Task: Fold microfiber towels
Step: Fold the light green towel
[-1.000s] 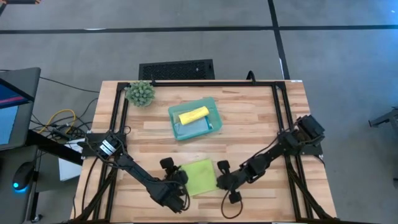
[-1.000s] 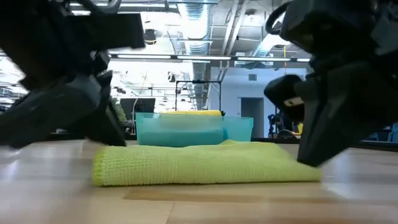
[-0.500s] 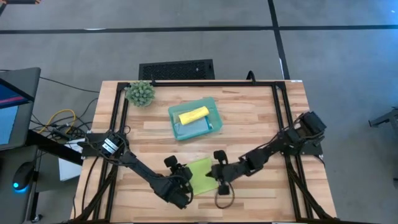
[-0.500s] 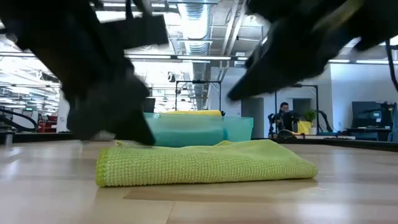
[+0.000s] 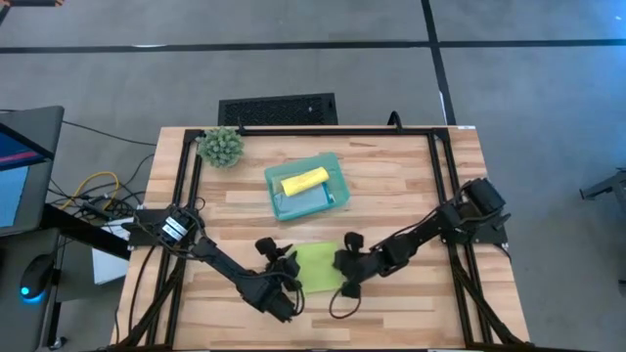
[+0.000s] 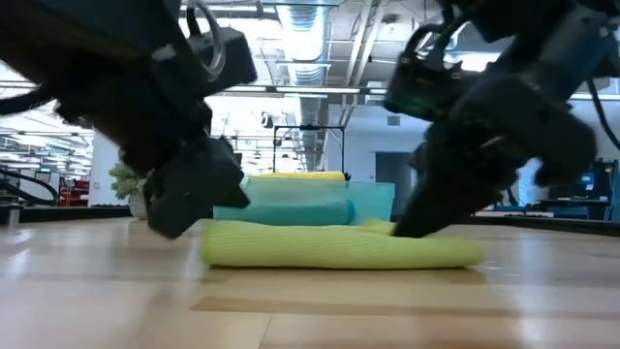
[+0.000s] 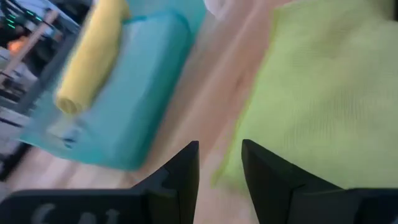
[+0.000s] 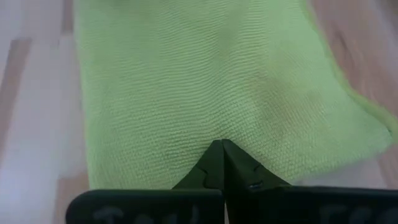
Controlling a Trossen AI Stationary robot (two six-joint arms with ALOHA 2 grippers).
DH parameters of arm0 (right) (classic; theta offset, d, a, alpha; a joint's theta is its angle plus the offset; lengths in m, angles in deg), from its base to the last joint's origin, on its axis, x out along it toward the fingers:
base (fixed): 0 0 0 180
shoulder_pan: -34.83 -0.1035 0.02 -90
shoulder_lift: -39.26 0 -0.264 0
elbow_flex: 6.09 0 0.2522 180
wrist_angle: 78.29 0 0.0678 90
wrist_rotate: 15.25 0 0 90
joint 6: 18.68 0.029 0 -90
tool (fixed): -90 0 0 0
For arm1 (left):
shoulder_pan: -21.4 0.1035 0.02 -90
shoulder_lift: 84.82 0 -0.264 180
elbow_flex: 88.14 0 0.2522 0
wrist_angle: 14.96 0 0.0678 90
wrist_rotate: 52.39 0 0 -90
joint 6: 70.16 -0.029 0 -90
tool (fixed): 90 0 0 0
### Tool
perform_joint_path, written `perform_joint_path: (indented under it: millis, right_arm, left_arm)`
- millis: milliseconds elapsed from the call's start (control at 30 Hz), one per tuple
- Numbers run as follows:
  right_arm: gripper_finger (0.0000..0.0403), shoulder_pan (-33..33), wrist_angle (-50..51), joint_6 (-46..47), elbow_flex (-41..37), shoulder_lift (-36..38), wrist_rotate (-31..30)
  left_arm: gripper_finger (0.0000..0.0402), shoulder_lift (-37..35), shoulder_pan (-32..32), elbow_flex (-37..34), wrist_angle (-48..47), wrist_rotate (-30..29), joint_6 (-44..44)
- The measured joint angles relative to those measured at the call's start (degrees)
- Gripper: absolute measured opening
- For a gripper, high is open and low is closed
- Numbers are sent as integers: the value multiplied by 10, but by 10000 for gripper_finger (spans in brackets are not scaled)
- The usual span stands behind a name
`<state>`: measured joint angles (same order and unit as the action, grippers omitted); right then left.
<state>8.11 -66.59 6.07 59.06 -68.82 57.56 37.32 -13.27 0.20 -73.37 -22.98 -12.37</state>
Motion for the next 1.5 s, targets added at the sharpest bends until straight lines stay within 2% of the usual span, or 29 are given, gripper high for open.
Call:
perform_joint_path:
  millis: [100,233,333,467,600,800,933,1033,1100,1233,1367,1500]
  right_arm:
    - [13,-16,59,27,-4,33,-7]
    - [13,-39,62,25,-2,88,-87]
    - [14,-35,54,20,-1,100,-132]
    - [13,-12,53,20,-1,67,-140]
    - [13,14,56,25,-2,9,-140]
    - [12,30,60,32,1,-12,-153]
    - [11,12,86,32,-4,28,-154]
    - [15,-6,86,25,-2,67,-161]
    - [18,-18,87,3,-2,77,-148]
    - [18,-34,84,-12,-3,84,-114]
    - [14,-40,80,-13,-1,72,-42]
    - [16,-40,79,-38,-1,48,30]
  left_arm:
    - [114,0,-4,26,-27,-23,10]
    - [114,0,-10,55,-6,-17,-29]
    - [114,-1,-2,56,72,51,-107]
    - [114,-1,15,35,205,176,-236]
    - [114,-1,16,17,278,232,-306]
    - [114,-2,2,13,263,205,-321]
    - [114,-2,-9,26,257,196,-332]
    - [114,-2,-17,50,257,141,-332]
    - [114,-2,-19,61,257,113,-309]
    - [114,-2,8,60,256,139,-250]
    - [114,-2,41,25,253,140,-203]
    - [114,-2,59,-6,262,178,-177]
